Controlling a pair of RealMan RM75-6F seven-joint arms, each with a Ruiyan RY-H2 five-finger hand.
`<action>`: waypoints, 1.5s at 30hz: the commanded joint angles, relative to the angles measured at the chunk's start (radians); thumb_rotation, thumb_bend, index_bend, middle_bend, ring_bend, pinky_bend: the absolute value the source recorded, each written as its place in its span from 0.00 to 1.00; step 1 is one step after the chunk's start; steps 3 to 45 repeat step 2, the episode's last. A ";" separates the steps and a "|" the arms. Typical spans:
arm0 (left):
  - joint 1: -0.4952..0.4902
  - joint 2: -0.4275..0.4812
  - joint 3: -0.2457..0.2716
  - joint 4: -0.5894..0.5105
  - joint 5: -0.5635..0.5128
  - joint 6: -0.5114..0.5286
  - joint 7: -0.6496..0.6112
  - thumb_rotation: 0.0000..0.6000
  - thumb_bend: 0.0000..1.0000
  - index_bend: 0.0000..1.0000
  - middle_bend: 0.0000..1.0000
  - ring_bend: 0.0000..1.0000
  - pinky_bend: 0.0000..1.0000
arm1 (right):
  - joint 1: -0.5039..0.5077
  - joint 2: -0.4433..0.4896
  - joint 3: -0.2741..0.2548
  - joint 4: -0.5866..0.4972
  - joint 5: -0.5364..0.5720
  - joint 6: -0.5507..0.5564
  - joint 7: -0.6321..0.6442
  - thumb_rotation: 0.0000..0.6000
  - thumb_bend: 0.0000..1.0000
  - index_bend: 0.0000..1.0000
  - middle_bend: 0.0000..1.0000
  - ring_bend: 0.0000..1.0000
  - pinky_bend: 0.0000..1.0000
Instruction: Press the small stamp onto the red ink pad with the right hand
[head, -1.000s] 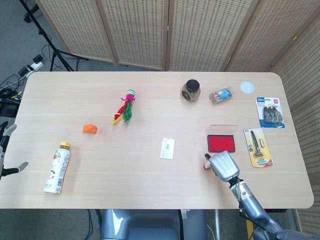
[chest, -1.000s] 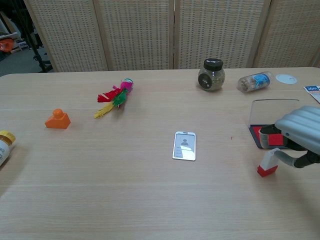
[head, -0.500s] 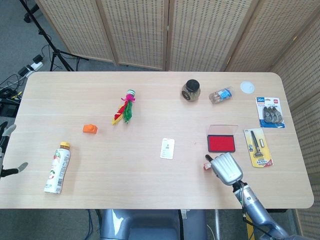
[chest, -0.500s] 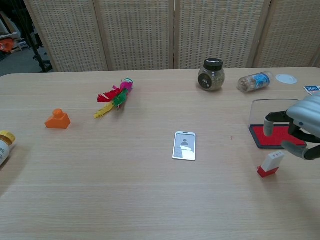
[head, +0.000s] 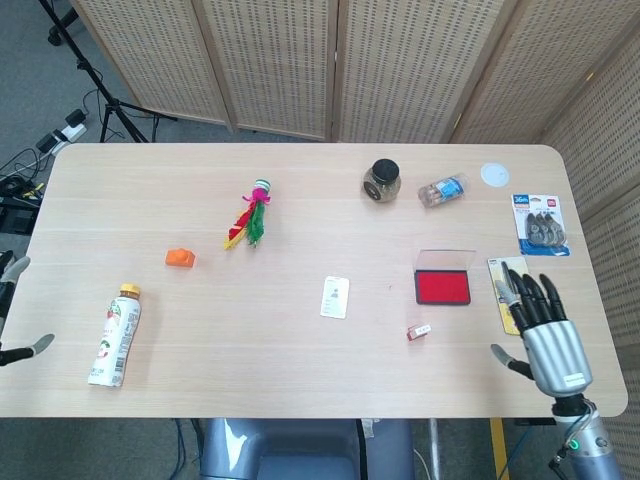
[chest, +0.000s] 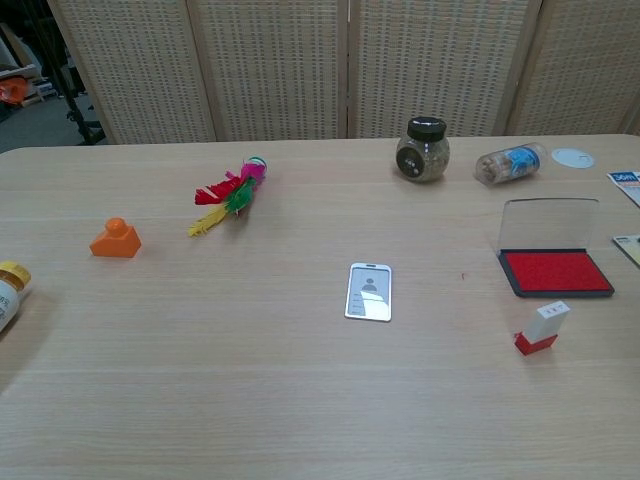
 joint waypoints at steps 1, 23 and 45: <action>0.003 -0.004 0.007 0.002 0.018 0.007 0.006 1.00 0.00 0.00 0.00 0.00 0.00 | -0.057 0.008 0.042 0.005 0.094 0.019 0.031 1.00 0.00 0.01 0.00 0.00 0.00; 0.004 -0.005 0.007 0.003 0.019 0.008 0.007 1.00 0.00 0.00 0.00 0.00 0.00 | -0.059 0.008 0.044 0.008 0.096 0.018 0.032 1.00 0.00 0.01 0.00 0.00 0.00; 0.004 -0.005 0.007 0.003 0.019 0.008 0.007 1.00 0.00 0.00 0.00 0.00 0.00 | -0.059 0.008 0.044 0.008 0.096 0.018 0.032 1.00 0.00 0.01 0.00 0.00 0.00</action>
